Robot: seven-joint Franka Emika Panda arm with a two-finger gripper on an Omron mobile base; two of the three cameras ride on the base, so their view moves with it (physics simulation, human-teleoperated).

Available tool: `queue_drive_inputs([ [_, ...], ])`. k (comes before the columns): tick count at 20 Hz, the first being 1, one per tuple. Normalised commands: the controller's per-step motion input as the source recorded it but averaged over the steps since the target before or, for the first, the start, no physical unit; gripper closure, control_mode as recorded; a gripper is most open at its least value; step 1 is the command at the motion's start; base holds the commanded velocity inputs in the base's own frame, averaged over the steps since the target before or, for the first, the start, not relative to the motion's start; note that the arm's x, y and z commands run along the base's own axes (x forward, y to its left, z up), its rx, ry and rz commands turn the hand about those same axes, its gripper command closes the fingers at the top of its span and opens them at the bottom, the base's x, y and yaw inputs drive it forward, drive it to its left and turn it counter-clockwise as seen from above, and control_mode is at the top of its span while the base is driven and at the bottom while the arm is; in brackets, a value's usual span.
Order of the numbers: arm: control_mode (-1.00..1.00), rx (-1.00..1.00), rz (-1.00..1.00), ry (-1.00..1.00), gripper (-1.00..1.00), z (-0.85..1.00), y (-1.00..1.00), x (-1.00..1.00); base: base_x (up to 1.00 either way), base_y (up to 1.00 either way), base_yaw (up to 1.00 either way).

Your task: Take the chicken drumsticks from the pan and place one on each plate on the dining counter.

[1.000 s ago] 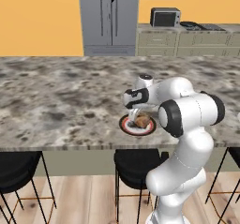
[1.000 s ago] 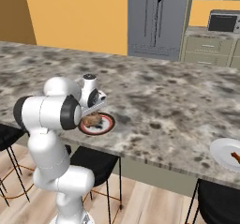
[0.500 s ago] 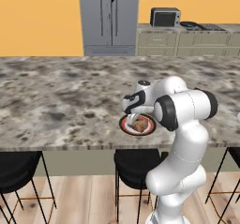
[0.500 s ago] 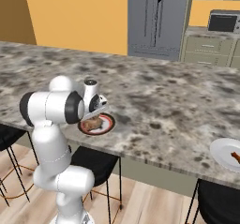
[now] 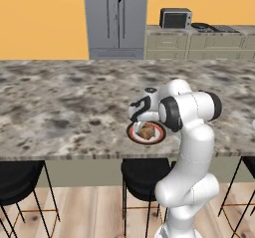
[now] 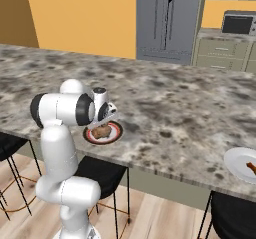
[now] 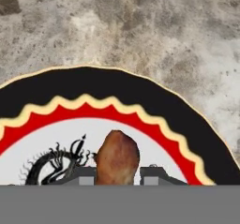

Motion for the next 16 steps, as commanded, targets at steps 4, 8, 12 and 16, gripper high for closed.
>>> queue_drive_inputs([
  [4, -1.0, 0.0, 0.0, -0.01, 1.0, -0.19, -0.03, 0.31, 0.0, 0.0, 0.0],
  [8, -1.0, 0.01, -0.02, -0.01, -1.0, -0.1, -0.01, 0.08, 0.0, 0.0, 0.0],
  [12, -1.0, 0.0, -0.1, 0.0, -1.0, 0.01, 0.0, -0.11, 0.0, 0.0, 0.0],
  [16, -1.0, 0.05, -0.17, 0.0, -1.0, 0.0, 0.0, -0.16, 0.0, 0.0, 0.0],
])
